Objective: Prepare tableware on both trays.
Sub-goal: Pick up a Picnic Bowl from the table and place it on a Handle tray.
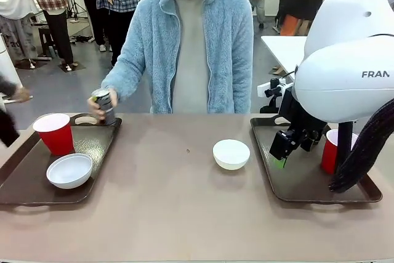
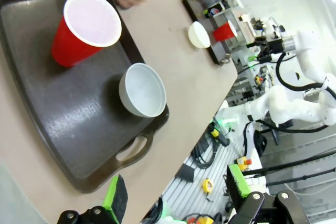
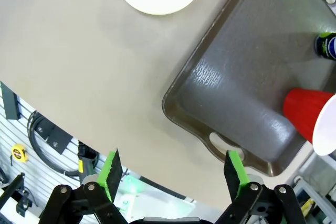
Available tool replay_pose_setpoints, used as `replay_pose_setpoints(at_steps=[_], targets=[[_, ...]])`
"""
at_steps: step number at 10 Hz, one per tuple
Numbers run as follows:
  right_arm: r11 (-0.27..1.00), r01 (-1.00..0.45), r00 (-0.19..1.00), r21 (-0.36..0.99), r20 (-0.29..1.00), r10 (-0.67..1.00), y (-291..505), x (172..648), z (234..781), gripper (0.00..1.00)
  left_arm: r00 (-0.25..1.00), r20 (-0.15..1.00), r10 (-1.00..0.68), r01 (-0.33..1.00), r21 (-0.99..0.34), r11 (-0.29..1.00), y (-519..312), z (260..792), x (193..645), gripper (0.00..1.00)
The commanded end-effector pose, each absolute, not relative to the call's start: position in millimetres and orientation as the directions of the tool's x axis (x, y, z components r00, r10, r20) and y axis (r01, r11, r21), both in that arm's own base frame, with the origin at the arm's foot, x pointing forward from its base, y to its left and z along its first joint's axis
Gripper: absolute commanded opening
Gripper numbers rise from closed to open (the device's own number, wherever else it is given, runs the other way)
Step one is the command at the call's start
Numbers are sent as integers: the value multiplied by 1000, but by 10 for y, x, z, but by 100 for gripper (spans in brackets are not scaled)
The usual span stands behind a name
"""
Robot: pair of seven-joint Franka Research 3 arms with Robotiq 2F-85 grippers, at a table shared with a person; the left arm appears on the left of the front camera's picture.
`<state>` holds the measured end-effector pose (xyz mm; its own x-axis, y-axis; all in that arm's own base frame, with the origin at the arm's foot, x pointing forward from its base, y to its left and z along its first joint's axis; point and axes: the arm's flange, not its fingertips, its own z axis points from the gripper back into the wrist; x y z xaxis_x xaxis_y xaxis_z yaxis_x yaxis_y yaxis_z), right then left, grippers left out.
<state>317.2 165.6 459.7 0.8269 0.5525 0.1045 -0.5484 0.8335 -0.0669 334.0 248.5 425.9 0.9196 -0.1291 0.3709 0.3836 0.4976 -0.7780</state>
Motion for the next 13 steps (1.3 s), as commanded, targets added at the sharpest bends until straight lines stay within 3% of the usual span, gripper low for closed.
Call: replay_pose_setpoints(at_steps=[1,4,8,10,13], targets=[[834,-548,827,-67,105,552,1656,3172,4597,100,916,381,-123,390,-779,491,2487,4273,3320,100],[892,-445,885,-81,114,451,1892,3874,4662,100,916,381,-123,390,-779,491,2487,4273,3320,100],[892,-446,895,71,64,442,2070,4834,4614,100,916,381,-123,390,-779,491,2487,4273,3320,100],[916,-391,920,89,48,388,2117,4861,4668,100,916,381,-123,390,-779,491,2487,4273,3320,100],[898,-437,898,56,84,432,2062,4882,4531,100,916,381,-123,390,-779,491,2487,4273,3320,100]])
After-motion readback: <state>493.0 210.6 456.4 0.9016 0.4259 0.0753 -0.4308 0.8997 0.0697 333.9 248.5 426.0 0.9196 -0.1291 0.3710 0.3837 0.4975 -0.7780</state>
